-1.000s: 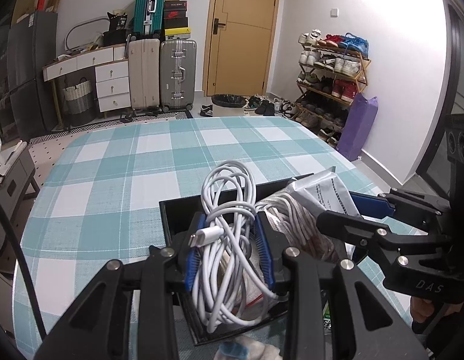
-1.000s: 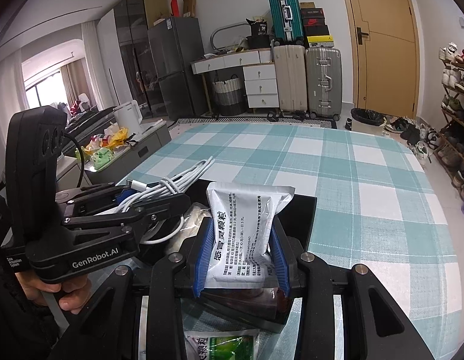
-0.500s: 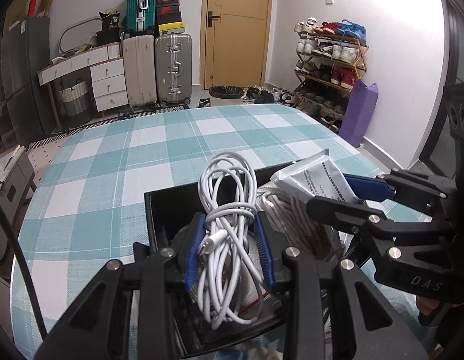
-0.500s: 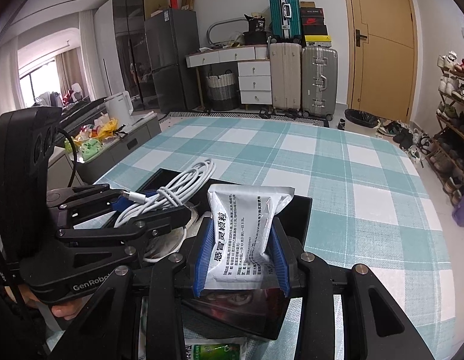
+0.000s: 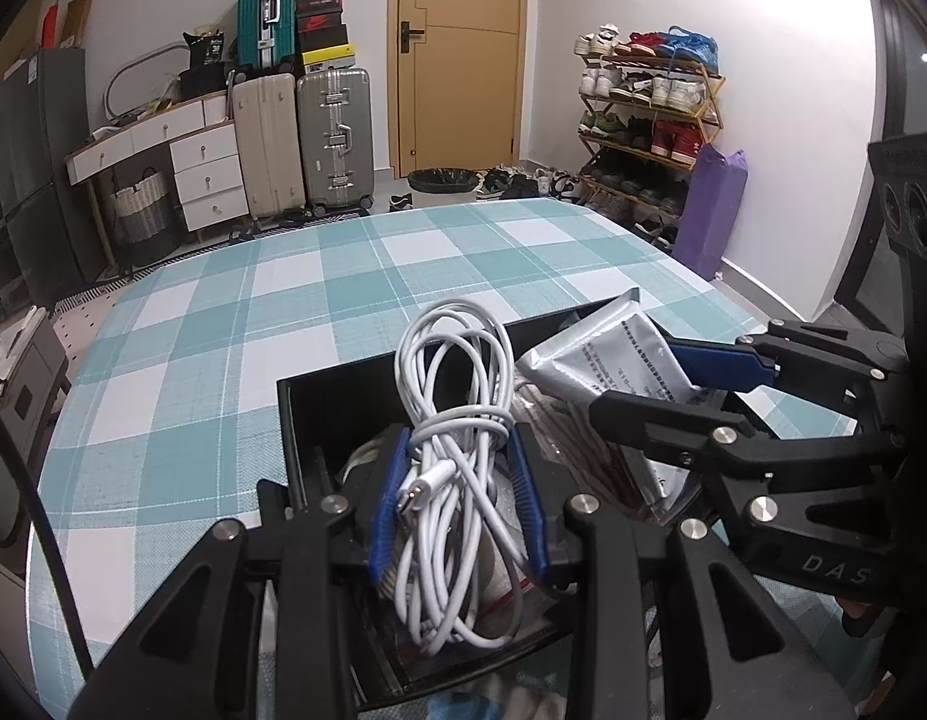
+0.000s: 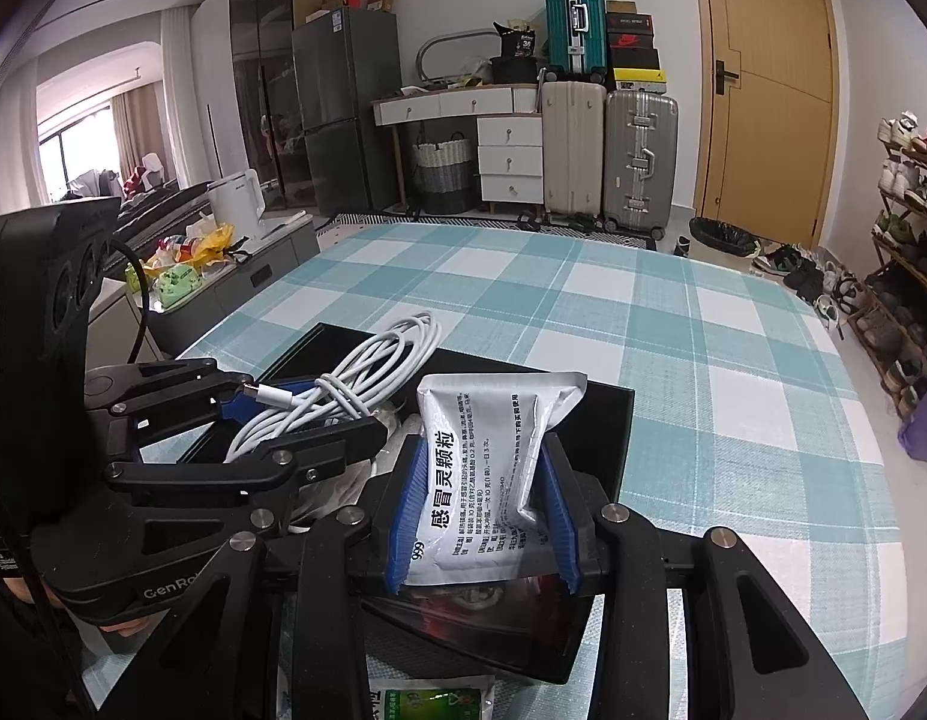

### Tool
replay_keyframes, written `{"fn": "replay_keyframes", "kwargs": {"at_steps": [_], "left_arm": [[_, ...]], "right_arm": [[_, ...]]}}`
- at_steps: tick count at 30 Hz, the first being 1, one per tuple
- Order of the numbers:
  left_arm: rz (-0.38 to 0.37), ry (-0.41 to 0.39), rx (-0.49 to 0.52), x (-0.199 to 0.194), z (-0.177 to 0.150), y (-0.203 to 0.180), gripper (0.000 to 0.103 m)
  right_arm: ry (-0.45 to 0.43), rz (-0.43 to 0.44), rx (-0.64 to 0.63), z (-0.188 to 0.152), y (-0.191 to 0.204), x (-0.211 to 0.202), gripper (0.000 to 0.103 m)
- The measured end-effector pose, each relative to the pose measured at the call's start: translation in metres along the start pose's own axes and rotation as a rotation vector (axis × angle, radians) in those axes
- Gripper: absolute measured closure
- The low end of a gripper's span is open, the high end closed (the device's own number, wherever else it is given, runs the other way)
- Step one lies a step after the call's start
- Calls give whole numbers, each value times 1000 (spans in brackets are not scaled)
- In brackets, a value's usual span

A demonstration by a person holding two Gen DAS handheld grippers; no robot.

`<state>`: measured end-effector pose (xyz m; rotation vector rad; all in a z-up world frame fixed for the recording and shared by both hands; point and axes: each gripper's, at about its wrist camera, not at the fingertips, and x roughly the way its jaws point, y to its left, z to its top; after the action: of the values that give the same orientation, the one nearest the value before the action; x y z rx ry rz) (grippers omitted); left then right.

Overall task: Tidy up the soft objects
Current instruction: 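Open both grippers to drop the cable and sachet into the box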

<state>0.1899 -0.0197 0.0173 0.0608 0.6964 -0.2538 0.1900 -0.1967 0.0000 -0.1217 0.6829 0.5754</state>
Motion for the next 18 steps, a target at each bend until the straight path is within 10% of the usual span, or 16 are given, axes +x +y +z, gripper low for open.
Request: {"fn": "replay_keyframes", "kwargs": {"at_steps": [7,18], "left_arm": [[-18,28,16,0,-2,-3,71],[-31,25,-19,-20,-1,3,41]], "right_arm": [[8,-11,-5,-2,2,1,64],[-61,-97,-14,-7,-10,-28,15]]}}
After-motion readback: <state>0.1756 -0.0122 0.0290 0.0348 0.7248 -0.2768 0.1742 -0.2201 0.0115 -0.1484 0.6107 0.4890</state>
